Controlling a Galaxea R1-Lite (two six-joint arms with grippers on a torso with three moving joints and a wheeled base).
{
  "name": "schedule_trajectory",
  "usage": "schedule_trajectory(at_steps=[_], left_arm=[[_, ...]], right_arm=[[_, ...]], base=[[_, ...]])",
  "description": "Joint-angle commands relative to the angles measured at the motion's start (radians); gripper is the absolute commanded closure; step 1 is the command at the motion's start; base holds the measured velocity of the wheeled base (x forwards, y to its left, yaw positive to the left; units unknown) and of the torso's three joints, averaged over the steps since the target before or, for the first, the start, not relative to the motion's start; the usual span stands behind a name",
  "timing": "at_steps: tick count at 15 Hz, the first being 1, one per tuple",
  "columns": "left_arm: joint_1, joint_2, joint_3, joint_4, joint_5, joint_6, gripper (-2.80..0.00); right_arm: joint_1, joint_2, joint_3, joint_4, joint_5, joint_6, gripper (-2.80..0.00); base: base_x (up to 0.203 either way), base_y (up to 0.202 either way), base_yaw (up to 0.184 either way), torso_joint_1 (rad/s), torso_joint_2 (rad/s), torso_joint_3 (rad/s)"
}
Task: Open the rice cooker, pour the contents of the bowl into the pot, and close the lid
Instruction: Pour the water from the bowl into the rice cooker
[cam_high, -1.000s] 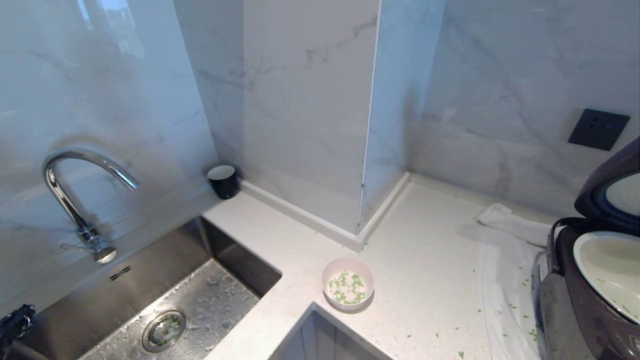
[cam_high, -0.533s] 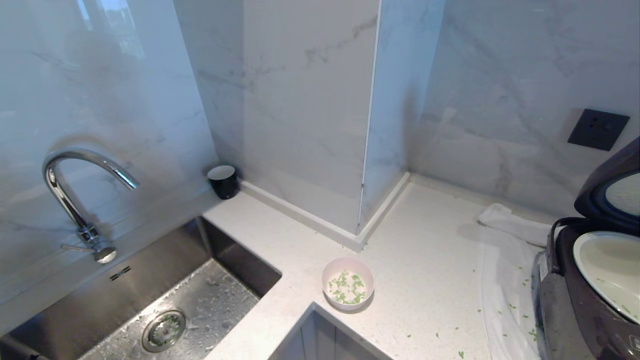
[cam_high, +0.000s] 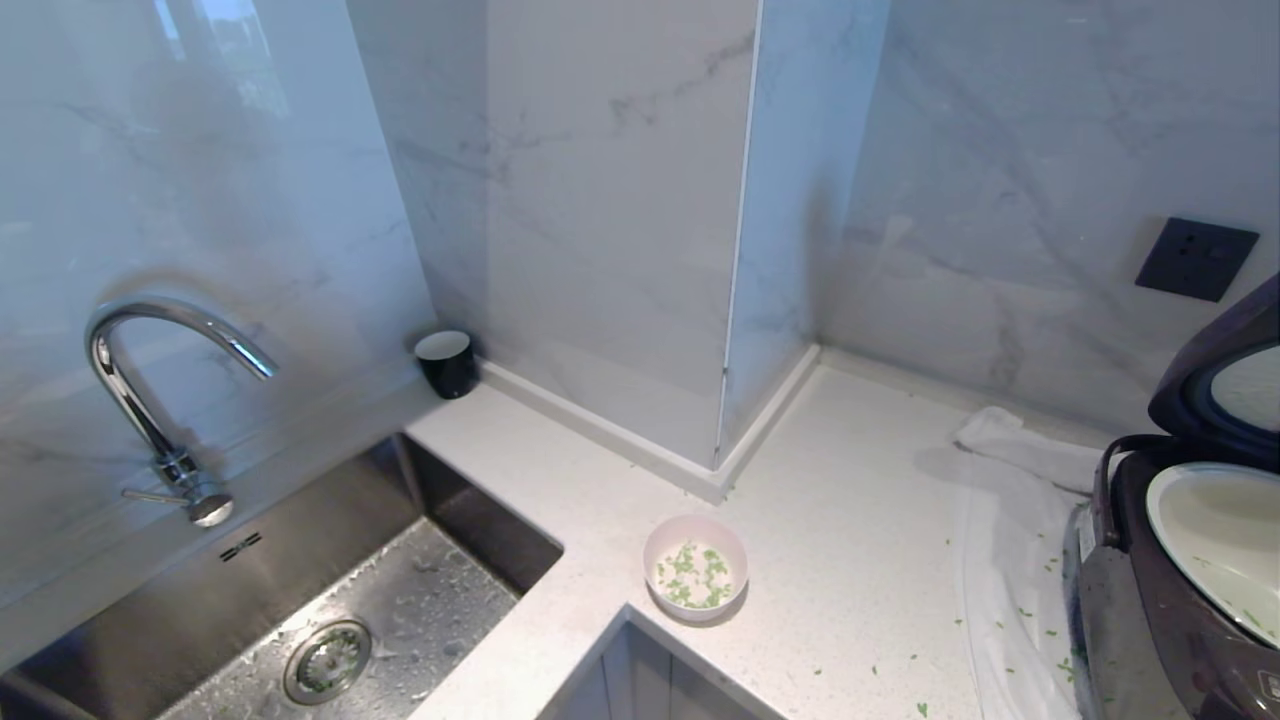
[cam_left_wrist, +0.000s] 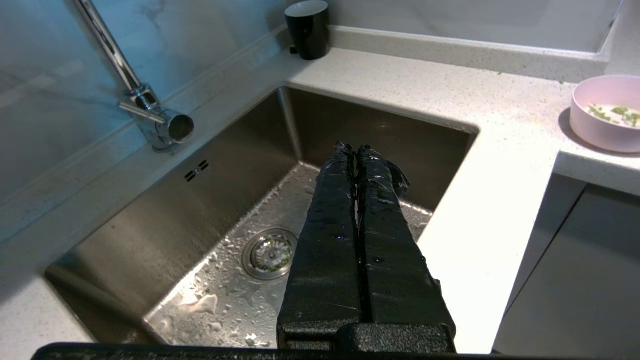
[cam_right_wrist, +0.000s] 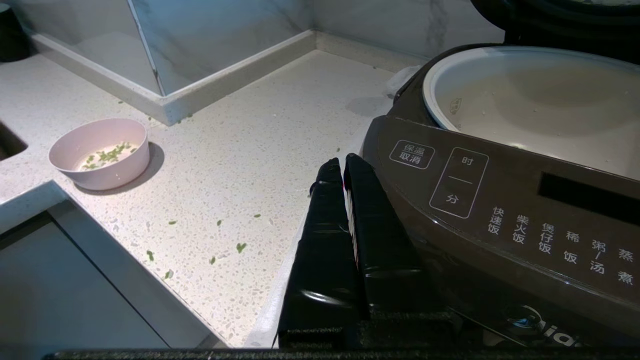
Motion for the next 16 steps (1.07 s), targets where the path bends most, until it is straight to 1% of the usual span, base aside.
schedule_trajectory(at_steps=[1, 2, 6, 7, 16], left_arm=[[0.000, -0.003, 0.002, 0.007, 0.002, -0.007, 0.00], [0.000, -0.004, 0.002, 0.007, 0.017, -0.008, 0.00], [0.000, -0.002, 0.002, 0.005, 0.026, -0.013, 0.00], [0.000, -0.003, 0.002, 0.005, 0.028, -0.028, 0.00], [0.000, -0.002, 0.002, 0.007, 0.023, -0.031, 0.00]], right_arm=[[0.000, -0.001, 0.000, 0.000, 0.000, -0.001, 0.00], [0.000, 0.000, 0.000, 0.000, 0.000, -0.001, 0.00], [-0.001, 0.000, 0.000, 0.000, 0.000, -0.001, 0.00], [-0.001, 0.000, 0.000, 0.000, 0.000, -0.001, 0.00], [0.000, 0.000, 0.000, 0.000, 0.000, -0.001, 0.00]], base=[[0.000, 0.000, 0.000, 0.000, 0.00, 0.000], [0.000, 0.000, 0.000, 0.000, 0.00, 0.000], [0.000, 0.000, 0.000, 0.000, 0.00, 0.000], [0.000, 0.000, 0.000, 0.000, 0.00, 0.000], [0.000, 0.000, 0.000, 0.000, 0.00, 0.000]])
